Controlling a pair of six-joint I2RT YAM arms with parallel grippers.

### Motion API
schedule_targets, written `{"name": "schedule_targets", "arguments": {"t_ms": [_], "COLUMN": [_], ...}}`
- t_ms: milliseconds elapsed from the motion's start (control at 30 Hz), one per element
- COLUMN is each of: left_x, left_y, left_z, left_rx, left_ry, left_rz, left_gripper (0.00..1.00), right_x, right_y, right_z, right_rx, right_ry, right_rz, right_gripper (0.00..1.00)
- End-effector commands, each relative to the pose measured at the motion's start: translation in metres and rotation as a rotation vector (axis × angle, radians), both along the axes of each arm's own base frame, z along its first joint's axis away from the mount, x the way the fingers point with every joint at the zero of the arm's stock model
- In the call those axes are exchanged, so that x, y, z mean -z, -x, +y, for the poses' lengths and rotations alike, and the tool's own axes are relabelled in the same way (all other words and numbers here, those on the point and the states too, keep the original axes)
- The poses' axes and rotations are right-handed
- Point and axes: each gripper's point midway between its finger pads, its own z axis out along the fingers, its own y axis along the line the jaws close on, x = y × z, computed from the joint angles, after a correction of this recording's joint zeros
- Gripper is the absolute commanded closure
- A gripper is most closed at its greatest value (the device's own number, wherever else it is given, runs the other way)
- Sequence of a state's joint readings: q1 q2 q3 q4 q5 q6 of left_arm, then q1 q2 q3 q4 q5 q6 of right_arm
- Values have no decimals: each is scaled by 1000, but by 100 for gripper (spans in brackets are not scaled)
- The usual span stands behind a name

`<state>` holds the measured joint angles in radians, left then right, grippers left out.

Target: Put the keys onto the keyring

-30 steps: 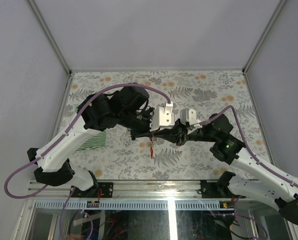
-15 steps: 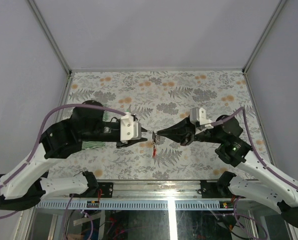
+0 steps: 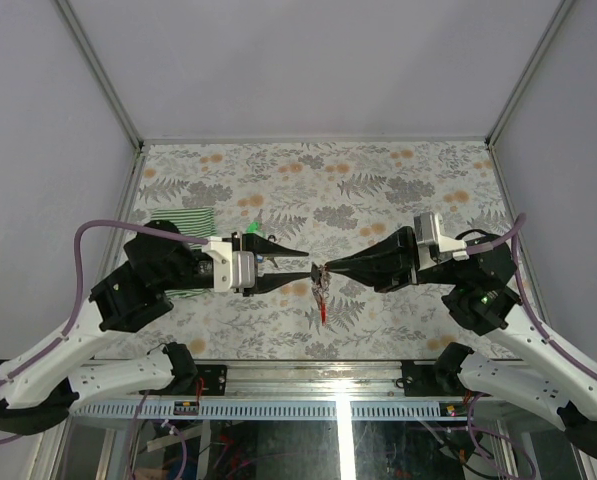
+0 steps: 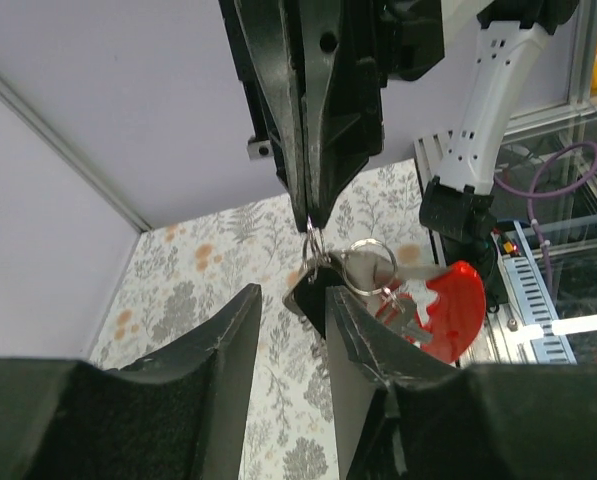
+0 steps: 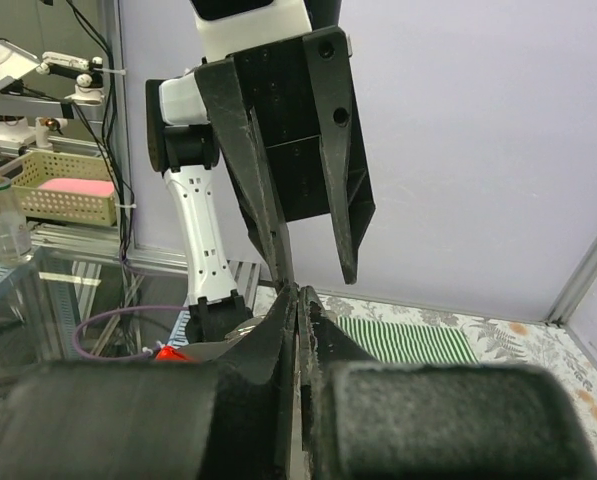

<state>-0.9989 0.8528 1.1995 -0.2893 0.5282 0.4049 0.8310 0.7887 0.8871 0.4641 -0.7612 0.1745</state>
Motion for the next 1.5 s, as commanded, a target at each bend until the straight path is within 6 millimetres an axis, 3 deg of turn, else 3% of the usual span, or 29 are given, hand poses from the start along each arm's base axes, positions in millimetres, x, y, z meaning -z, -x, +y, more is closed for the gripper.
{"name": "schedule_targets", "arguments": {"t_ms": [0, 133, 467, 867, 1467], "left_x": [-34, -30, -23, -26, -23], "left_y": [10, 11, 12, 12, 12], "left_z": [-5, -8, -10, -8, -10], "left_rx": [65, 82, 101, 94, 99], "left_ry": [122, 99, 56, 61, 52], "left_rz": [-72, -71, -72, -80, -75], "left_gripper": [69, 76, 70, 99, 100], "right_x": [-38, -37, -40, -40, -62], "right_y": [15, 14, 15, 15, 12], "right_z": [-11, -11, -13, -14, -25], "right_rx": [-30, -25, -22, -22, 24], "right_ry": [-98, -98, -109, -111, -236], "right_rz": [-73, -71, -73, -68, -40], "right_gripper": [100, 100, 100, 100, 100]}}
